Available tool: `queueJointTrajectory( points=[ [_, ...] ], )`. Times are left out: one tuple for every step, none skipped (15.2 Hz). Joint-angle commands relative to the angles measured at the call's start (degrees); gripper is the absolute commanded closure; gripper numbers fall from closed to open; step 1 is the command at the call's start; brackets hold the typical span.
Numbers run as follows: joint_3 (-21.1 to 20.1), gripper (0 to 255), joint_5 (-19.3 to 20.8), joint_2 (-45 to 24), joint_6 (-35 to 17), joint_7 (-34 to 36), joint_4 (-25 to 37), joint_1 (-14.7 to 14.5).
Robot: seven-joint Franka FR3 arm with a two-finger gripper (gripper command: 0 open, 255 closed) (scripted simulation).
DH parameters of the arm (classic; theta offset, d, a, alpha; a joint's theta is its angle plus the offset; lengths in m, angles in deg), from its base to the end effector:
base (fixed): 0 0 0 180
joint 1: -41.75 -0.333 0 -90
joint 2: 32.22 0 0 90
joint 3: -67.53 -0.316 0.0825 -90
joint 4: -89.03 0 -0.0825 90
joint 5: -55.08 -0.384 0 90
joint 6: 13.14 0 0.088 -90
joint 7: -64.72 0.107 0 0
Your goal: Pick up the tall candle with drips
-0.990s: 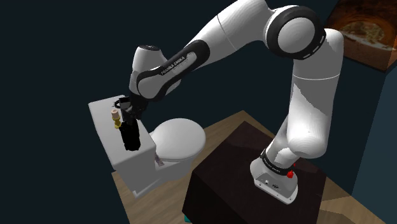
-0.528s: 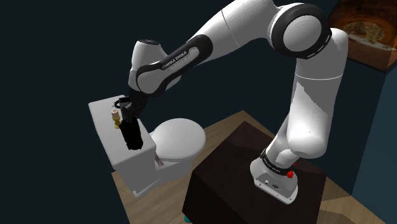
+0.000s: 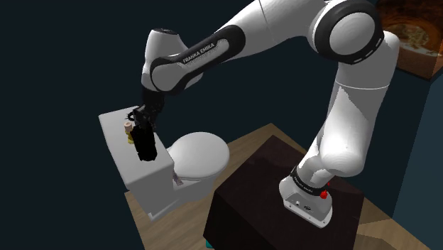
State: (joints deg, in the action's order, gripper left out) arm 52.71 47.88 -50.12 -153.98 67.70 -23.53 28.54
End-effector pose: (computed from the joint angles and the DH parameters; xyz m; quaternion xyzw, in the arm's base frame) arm 0.5573 0.2876 0.3386 -0.9789 -0.1618 -0.0683 0.1047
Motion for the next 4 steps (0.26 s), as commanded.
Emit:
queueJointTrajectory(
  points=[
    [-0.06,255,-0.14,0.97,1.30,0.04,0.39,0.13],
    [-0.08,255,-0.18,1.39,1.96,0.10,0.65,0.16],
    [-0.09,255,-0.19,1.46,2.06,0.10,0.68,0.17],
    [-0.08,255,-0.19,1.45,2.06,0.10,0.68,0.17]
  ],
)
